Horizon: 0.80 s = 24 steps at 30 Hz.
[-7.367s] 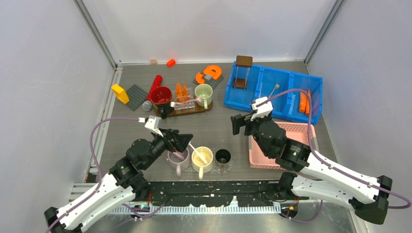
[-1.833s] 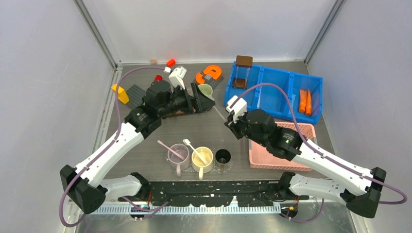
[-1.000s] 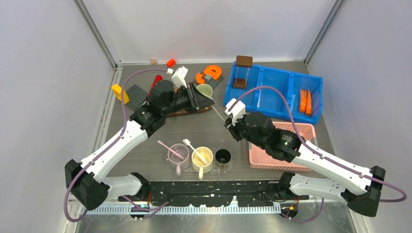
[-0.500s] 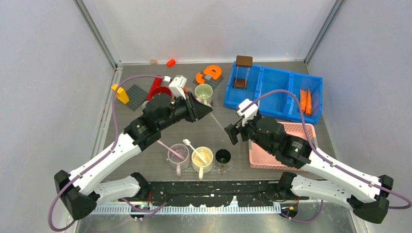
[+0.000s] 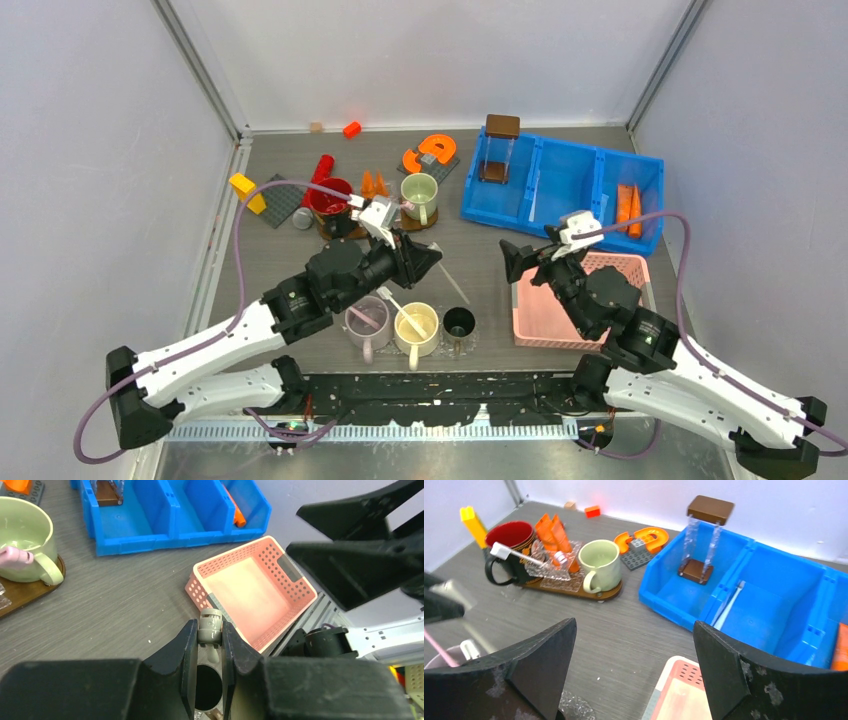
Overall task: Prepare toiletry sets of a toothbrush and toothpaste on the tray
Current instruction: Place the toothbrush in the cup.
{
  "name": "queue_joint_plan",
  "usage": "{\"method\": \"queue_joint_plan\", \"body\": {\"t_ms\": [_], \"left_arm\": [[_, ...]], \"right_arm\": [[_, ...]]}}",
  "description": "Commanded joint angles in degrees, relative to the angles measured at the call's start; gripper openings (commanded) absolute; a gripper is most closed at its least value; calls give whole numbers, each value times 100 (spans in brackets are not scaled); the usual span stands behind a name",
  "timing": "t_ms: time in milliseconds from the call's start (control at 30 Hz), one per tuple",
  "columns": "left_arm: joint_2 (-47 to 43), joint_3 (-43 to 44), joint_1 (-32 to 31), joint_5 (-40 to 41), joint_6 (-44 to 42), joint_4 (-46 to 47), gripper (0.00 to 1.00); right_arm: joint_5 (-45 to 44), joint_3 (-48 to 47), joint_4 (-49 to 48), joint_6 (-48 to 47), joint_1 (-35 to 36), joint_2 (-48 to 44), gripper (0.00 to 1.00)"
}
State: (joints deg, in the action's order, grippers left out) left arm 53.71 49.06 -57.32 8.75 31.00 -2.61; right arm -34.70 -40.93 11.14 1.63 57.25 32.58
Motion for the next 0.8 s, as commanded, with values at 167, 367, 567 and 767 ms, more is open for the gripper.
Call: {"method": "queue_joint_plan", "body": {"t_ms": [167,367,567,767], "left_arm": [[-64,-465,-736,849,-602,1052,0],[-218,-766,-993,1055,-619,1082,0],[-435,-1050,-1058,1182,-544,1026,0],[-368,-1305,-1055,1181,-441,1256,2]], "right_arm": [[-1203,221,-376,244,23,-495,93],[-1466,289,-396,241,22,-638,93],[-1567,317,-415,209,23,-656,93],[-1665,365,-490,159,23,-586,93]]}}
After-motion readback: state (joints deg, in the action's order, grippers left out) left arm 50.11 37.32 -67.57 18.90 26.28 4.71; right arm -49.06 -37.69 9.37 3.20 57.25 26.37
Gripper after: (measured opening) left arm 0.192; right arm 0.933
